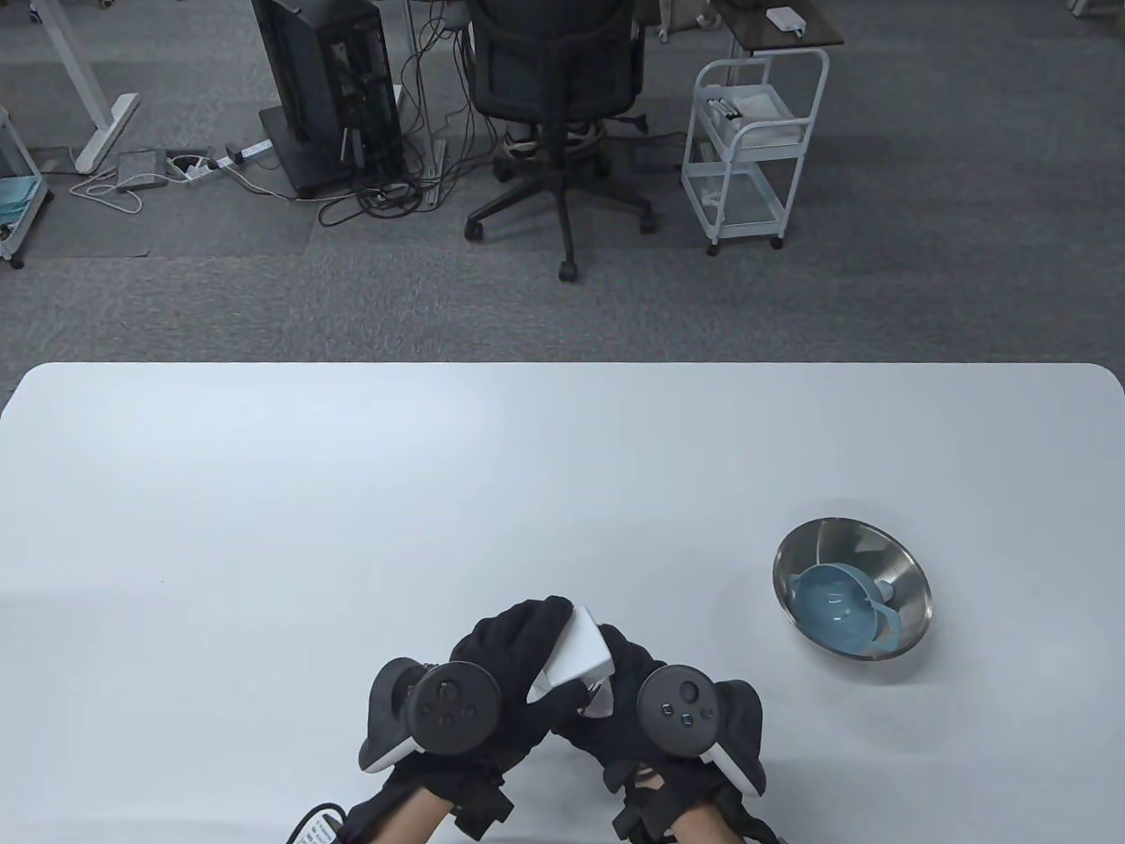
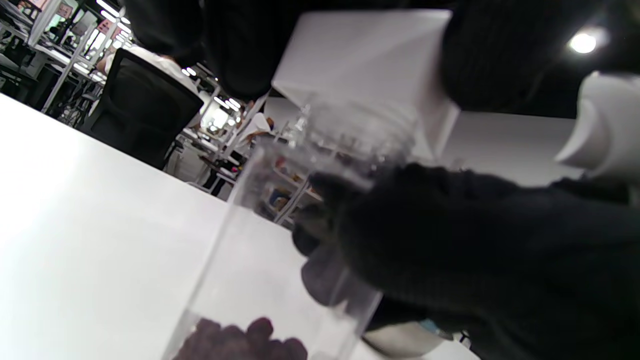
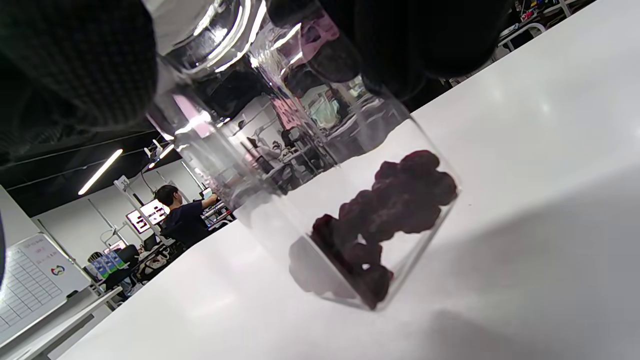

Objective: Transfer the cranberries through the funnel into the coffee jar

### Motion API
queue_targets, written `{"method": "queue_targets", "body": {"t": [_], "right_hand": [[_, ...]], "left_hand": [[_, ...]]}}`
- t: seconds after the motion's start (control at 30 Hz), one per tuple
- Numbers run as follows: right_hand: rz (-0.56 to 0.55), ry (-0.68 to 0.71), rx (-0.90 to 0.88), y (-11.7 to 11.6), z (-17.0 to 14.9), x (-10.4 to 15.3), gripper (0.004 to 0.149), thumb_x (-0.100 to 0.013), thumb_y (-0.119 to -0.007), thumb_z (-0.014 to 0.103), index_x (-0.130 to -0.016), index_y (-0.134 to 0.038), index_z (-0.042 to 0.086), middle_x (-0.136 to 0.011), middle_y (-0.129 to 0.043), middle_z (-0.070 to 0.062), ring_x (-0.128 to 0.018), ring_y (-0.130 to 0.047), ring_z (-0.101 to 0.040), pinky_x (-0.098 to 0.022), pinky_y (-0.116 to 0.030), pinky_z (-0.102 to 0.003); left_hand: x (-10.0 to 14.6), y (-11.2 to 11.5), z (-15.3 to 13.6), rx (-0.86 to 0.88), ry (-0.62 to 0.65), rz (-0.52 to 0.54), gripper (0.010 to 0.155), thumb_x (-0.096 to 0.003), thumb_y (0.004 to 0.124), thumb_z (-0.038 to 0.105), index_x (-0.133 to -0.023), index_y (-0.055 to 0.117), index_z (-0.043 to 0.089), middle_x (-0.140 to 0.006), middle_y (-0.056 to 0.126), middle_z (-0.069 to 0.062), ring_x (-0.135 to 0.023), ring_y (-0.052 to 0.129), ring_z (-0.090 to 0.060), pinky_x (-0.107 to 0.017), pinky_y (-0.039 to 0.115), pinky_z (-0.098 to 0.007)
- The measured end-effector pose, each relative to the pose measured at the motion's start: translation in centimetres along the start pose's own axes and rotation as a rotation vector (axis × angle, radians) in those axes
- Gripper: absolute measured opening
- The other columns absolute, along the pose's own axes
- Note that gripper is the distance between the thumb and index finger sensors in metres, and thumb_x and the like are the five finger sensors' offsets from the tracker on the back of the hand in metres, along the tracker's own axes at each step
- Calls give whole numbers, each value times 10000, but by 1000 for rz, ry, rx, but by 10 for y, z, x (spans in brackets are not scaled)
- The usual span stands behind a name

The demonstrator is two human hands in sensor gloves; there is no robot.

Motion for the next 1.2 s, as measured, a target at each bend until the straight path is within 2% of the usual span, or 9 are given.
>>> {"method": "queue_targets", "body": {"t": [0.23,0.4,0.53,0.73,0.83,0.9,1.0,1.1,1.2], "right_hand": [[-51,12,-54,5,-5,4,954,-356,-947,596,-1004,-534,31,-976,-766,-171,-780,-871,-408,-529,-767,-468],[-97,20,-54,7,-4,6,953,-347,-953,592,-994,-550,20,-964,-780,-179,-770,-884,-407,-524,-775,-468],[-87,75,-114,8,-10,5,959,-341,-960,581,-992,-552,8,-964,-781,-186,-774,-884,-411,-531,-775,-469],[76,174,-278,2,-20,-1,987,-329,-984,553,-998,-534,-16,-962,-782,-196,-781,-877,-423,-540,-768,-482],[167,228,-370,-3,-22,-2,989,-328,-1000,535,-1004,-529,-13,-969,-780,-194,-793,-870,-428,-548,-762,-490],[174,236,-358,-4,-20,-1,986,-328,-997,540,-1006,-531,-3,-972,-778,-188,-794,-871,-425,-551,-761,-488],[151,232,-333,-3,-19,0,978,-333,-989,545,-1010,-529,10,-982,-774,-178,-803,-865,-415,-555,-758,-483],[92,201,-307,0,-22,0,974,-339,-979,551,-1011,-525,12,-986,-767,-177,-806,-862,-415,-556,-758,-482],[30,165,-268,3,-25,1,969,-346,-971,557,-1011,-523,13,-985,-767,-178,-804,-862,-415,-554,-758,-479]], "left_hand": [[3,1,6,-86,-6,22,813,-489,740,632,-1137,533,187,-1127,626,-165,-915,793,-404,-724,617,-599],[3,4,7,-55,-14,34,818,-486,740,632,-1136,536,179,-1123,637,-168,-908,805,-405,-721,626,-599],[-2,0,1,43,41,-55,813,-485,760,605,-1144,506,203,-1153,588,-141,-954,765,-403,-733,603,-613],[-10,-10,-8,113,107,-289,800,-478,792,567,-1151,477,270,-1201,537,-65,-1052,655,-408,-763,523,-653],[-14,-12,-14,243,133,-460,782,-478,851,477,-1145,470,333,-1229,483,-14,-1102,550,-440,-771,462,-676],[-15,-13,-17,299,123,-511,786,-484,874,425,-1145,457,339,-1240,447,-9,-1116,533,-449,-772,452,-684],[-15,-17,-19,296,119,-452,807,-472,859,519,-1153,490,290,-1243,452,-105,-1117,545,-475,-763,470,-694],[-10,-26,-16,336,72,-262,860,-484,763,637,-1170,468,209,-1228,466,-171,-1091,584,-494,-751,520,-675],[-2,-32,-8,295,-30,-64,821,-505,734,630,-1152,518,174,-1195,538,-196,-1025,693,-487,-721,607,-623]]}}
Point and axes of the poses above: the tracker on the back of each hand, its own z axis roughly to the thumb side, its own x axis roughly from the fingertips to the wrist, y = z × x, the point moved 1 cm from there along -x, roughly from the wrist to the fingertips
